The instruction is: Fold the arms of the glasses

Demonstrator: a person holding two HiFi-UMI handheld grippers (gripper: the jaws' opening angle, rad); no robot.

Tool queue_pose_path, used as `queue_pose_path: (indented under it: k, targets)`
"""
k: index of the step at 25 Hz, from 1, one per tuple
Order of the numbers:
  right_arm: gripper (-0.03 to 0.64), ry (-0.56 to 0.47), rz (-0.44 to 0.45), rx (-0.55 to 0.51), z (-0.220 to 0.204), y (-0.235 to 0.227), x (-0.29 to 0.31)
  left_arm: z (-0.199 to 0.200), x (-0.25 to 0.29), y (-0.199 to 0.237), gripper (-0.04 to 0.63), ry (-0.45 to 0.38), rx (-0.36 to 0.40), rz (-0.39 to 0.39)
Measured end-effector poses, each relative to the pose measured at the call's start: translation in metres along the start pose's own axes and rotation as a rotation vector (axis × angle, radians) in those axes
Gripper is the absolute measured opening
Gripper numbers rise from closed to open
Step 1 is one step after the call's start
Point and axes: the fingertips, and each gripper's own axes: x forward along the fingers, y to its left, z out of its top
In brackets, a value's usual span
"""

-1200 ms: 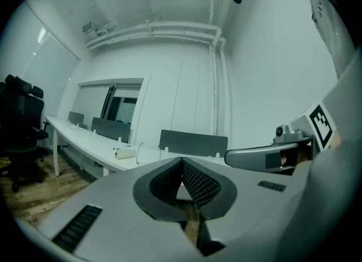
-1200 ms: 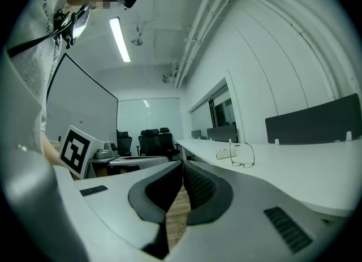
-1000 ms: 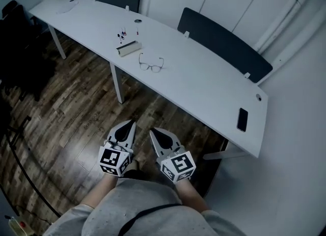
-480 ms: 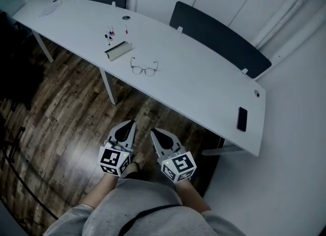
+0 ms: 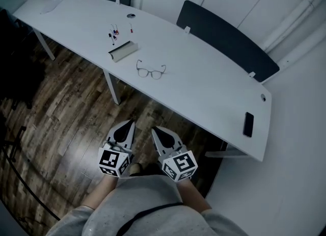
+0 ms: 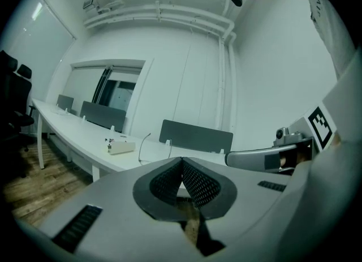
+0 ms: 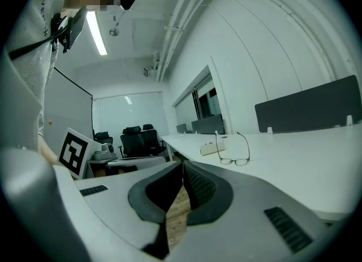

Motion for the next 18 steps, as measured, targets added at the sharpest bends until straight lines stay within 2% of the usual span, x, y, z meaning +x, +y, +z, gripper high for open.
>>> queue_pose_path:
  k: [9, 18]
  targets:
    - [0.018, 0.006, 0.016, 0.035, -0.001, -0.039, 0.051, -0.003, 0.029, 0.037, 0.015, 0.004, 0.004, 0.012]
    - [0.018, 0.039, 0.036, -0.011, 0.019, -0.094, 0.126, 0.011, 0.103, 0.088, 0.015, 0.011, 0.003, 0.027]
